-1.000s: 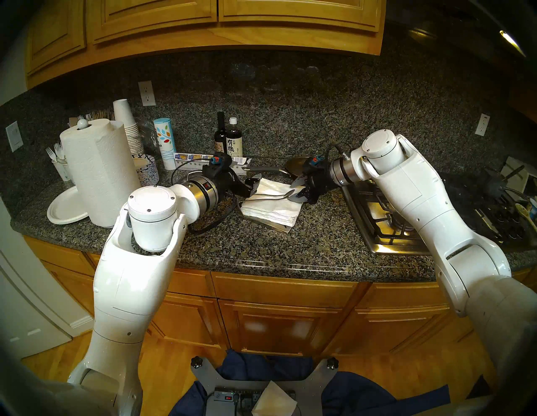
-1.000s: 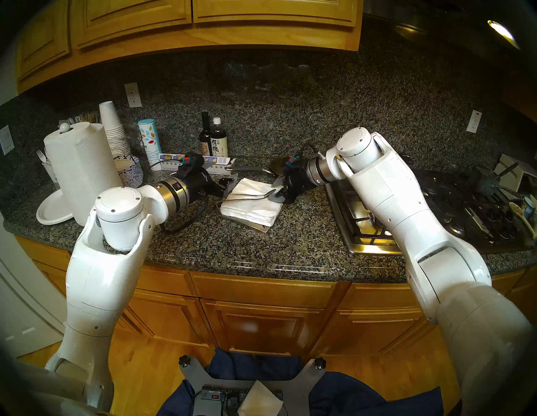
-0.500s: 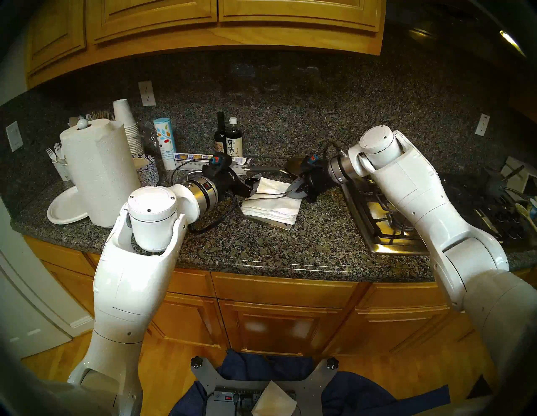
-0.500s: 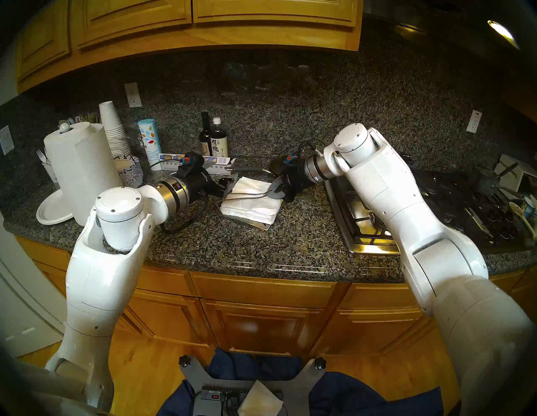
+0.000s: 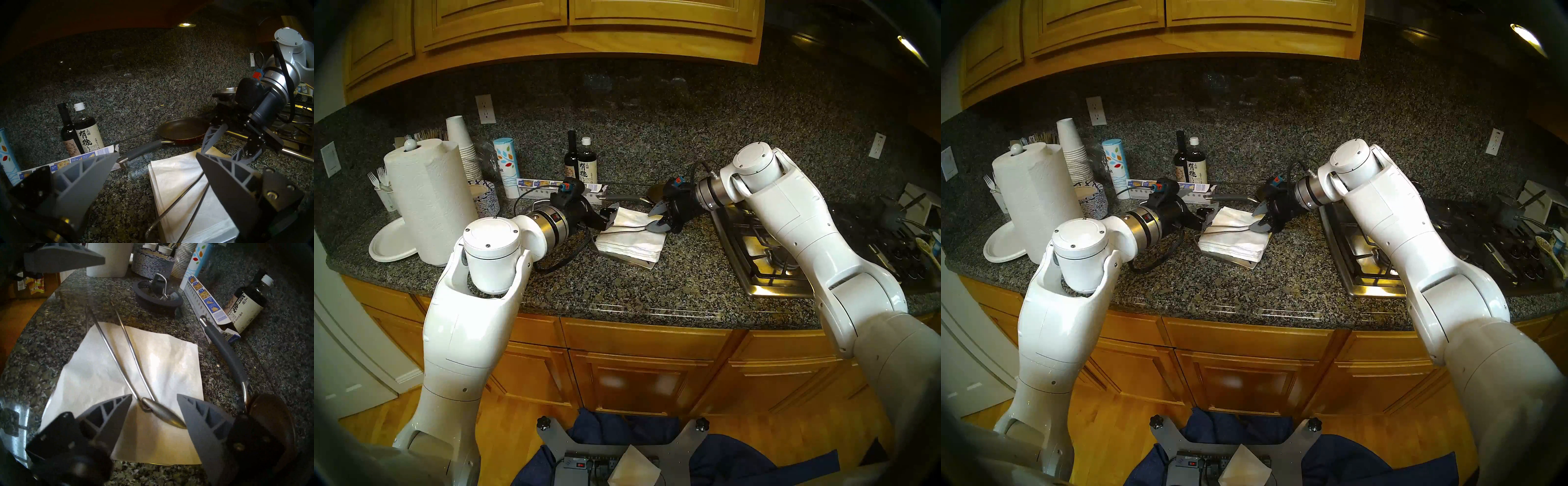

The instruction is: Take napkin out of napkin holder

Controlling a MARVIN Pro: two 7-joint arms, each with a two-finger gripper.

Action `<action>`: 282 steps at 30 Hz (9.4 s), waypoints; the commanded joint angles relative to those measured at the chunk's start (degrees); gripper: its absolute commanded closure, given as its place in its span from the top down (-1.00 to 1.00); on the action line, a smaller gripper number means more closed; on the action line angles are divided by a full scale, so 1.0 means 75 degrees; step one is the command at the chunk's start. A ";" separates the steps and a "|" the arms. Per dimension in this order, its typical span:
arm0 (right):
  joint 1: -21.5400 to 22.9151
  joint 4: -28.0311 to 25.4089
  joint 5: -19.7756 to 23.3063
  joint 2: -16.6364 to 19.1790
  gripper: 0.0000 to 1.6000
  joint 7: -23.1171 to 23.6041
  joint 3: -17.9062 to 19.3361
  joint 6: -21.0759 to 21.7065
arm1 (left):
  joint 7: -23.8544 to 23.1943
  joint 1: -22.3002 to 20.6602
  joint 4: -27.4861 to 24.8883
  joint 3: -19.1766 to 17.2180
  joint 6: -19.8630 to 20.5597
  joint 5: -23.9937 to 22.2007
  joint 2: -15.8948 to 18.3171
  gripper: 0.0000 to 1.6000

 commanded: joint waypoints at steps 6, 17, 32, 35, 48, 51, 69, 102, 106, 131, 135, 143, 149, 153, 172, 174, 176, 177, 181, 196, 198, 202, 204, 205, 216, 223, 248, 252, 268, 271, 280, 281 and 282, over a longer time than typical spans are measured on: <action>0.0662 0.0513 -0.0072 -0.0152 0.35 -0.0064 0.0081 -0.0047 | 0.0002 -0.0259 -0.0202 -0.0038 -0.0117 0.0002 -0.0010 1.00; 0.0745 0.0821 0.0005 -0.0223 0.42 0.0329 0.0068 -0.0122 | 0.0002 -0.0260 -0.0202 -0.0038 -0.0120 0.0002 -0.0009 1.00; 0.0830 0.0921 -0.0076 -0.0227 0.15 0.0856 -0.0038 -0.0102 | 0.0003 -0.0261 -0.0201 -0.0037 -0.0122 0.0001 -0.0009 1.00; 0.0803 0.0799 -0.0110 -0.0175 0.09 0.0966 -0.0082 -0.0063 | 0.0003 -0.0261 -0.0201 -0.0037 -0.0122 0.0001 -0.0008 1.00; 0.0780 0.0509 -0.0086 -0.0009 0.61 0.0619 0.0169 0.0069 | 0.0005 -0.0259 -0.0201 -0.0037 -0.0118 0.0000 -0.0009 1.00; 0.0774 0.0495 -0.0081 0.0016 0.54 0.0590 0.0189 0.0083 | 0.0005 -0.0260 -0.0201 -0.0037 -0.0119 0.0000 -0.0009 1.00; 0.0801 0.0822 -0.0094 -0.0095 0.04 0.0537 0.0092 0.0003 | 0.0004 -0.0262 -0.0201 -0.0037 -0.0126 0.0000 -0.0007 1.00; 0.0704 0.0779 -0.0299 -0.0127 -0.33 0.0613 -0.0126 -0.0017 | 0.0004 -0.0262 -0.0200 -0.0036 -0.0128 0.0000 -0.0006 1.00; 0.0713 0.0698 -0.0299 -0.0130 -0.51 0.0585 -0.0079 -0.0018 | 0.0005 -0.0261 -0.0201 -0.0036 -0.0125 0.0000 -0.0007 1.00; 0.0703 -0.0377 -0.0124 0.0193 -0.63 0.0485 0.0269 0.0139 | 0.0007 -0.0258 -0.0201 -0.0037 -0.0117 -0.0002 -0.0009 1.00; 0.0735 -0.0487 -0.0108 0.0155 -0.68 0.0448 0.0291 0.0154 | -0.0194 -0.0312 -0.0148 0.0095 0.0042 -0.0049 0.0075 1.00; 0.0803 -0.0638 -0.0102 0.0031 -0.72 0.0342 0.0302 0.0177 | -0.0321 -0.0482 -0.0052 0.0521 0.0273 0.0152 0.0204 1.00; 0.0826 -0.0787 -0.0075 -0.0033 -0.72 0.0333 0.0323 0.0191 | -0.0131 -0.0653 0.0027 0.0736 0.0448 0.0465 0.0193 1.00; 0.0815 -0.0939 -0.0067 -0.0037 -0.71 0.0353 0.0336 0.0210 | -0.0080 -0.0727 0.0031 0.0794 0.0516 0.0557 0.0189 1.00; 0.0763 -0.1489 -0.0030 -0.0052 -0.72 0.0325 0.0414 0.0411 | 0.0637 -0.0922 -0.0052 0.1387 0.0523 0.1425 0.0121 1.00; 0.0771 -0.1518 -0.0031 -0.0075 -0.71 0.0314 0.0410 0.0429 | 0.0766 -0.0932 -0.0074 0.1516 0.0513 0.1611 0.0147 1.00; 0.0777 -0.1537 -0.0031 -0.0099 -0.72 0.0308 0.0405 0.0435 | 0.0898 -0.0943 -0.0095 0.1631 0.0516 0.1795 0.0161 1.00; 0.0780 -0.1548 -0.0033 -0.0107 -0.72 0.0305 0.0402 0.0439 | 0.0979 -0.0947 -0.0116 0.1689 0.0537 0.1893 0.0161 1.00; 0.0801 -0.1576 -0.0031 -0.0135 -0.72 0.0298 0.0405 0.0454 | 0.1293 -0.0959 -0.0180 0.1904 0.0636 0.2309 0.0179 1.00; 0.0816 -0.1800 -0.0029 -0.0179 -0.66 0.0315 0.0425 0.0528 | 0.2377 -0.1139 0.0214 0.2558 0.0899 0.3737 0.0177 1.00; 0.0815 -0.1832 -0.0033 -0.0173 -0.66 0.0317 0.0427 0.0543 | 0.2493 -0.1174 0.0308 0.2582 0.0921 0.3859 0.0173 1.00; 0.0799 -0.1930 -0.0027 -0.0149 -0.65 0.0325 0.0444 0.0588 | 0.2642 -0.1215 0.0463 0.2571 0.0925 0.3966 0.0135 1.00; 0.0790 -0.1965 -0.0032 -0.0136 -0.62 0.0323 0.0448 0.0605 | 0.2749 -0.1214 0.0526 0.2578 0.0891 0.4035 0.0122 1.00; 0.0783 -0.1987 -0.0032 -0.0127 -0.62 0.0322 0.0451 0.0616 | 0.2773 -0.1215 0.0547 0.2579 0.0882 0.4050 0.0114 1.00; 0.0673 -0.2288 -0.0036 0.0083 -0.32 0.0326 0.0504 0.0795 | 0.3054 -0.1070 0.0479 0.2527 0.0779 0.4151 0.0070 1.00; 0.0543 -0.2337 -0.0037 0.0176 0.60 0.0324 0.0505 0.0919 | 0.3026 -0.0857 0.0258 0.2275 0.0693 0.3829 -0.0059 1.00; -0.0409 -0.3294 -0.0004 0.0829 0.23 0.0333 0.0475 0.1393 | 0.0921 -0.0040 -0.1099 0.0787 0.0247 0.0967 0.0082 1.00; -0.0645 -0.3487 0.0016 0.0893 0.17 0.0269 0.0483 0.1496 | 0.0485 0.0075 -0.1159 0.0335 0.0253 0.0335 0.0087 1.00; -0.1161 -0.3694 -0.0028 0.1079 0.00 0.0057 0.0473 0.1691 | -0.0114 0.0239 -0.1055 -0.0295 0.0223 -0.0281 0.0199 1.00; -0.1273 -0.3779 0.0001 0.1148 0.00 0.0070 0.0473 0.1720 | -0.0108 0.0237 -0.1054 -0.0277 0.0232 -0.0281 0.0177 1.00; -0.1457 -0.3981 0.0051 0.1291 0.17 0.0075 0.0485 0.1841 | -0.0083 0.0240 -0.1032 -0.0277 0.0196 -0.0269 0.0080 1.00; -0.1468 -0.3974 0.0053 0.1292 0.17 0.0061 0.0488 0.1837 | -0.0074 0.0240 -0.1032 -0.0274 0.0192 -0.0265 0.0073 1.00; -0.1474 -0.3959 0.0053 0.1293 0.16 0.0050 0.0486 0.1829 | -0.0044 0.0247 -0.1037 -0.0272 0.0185 -0.0256 0.0055 1.00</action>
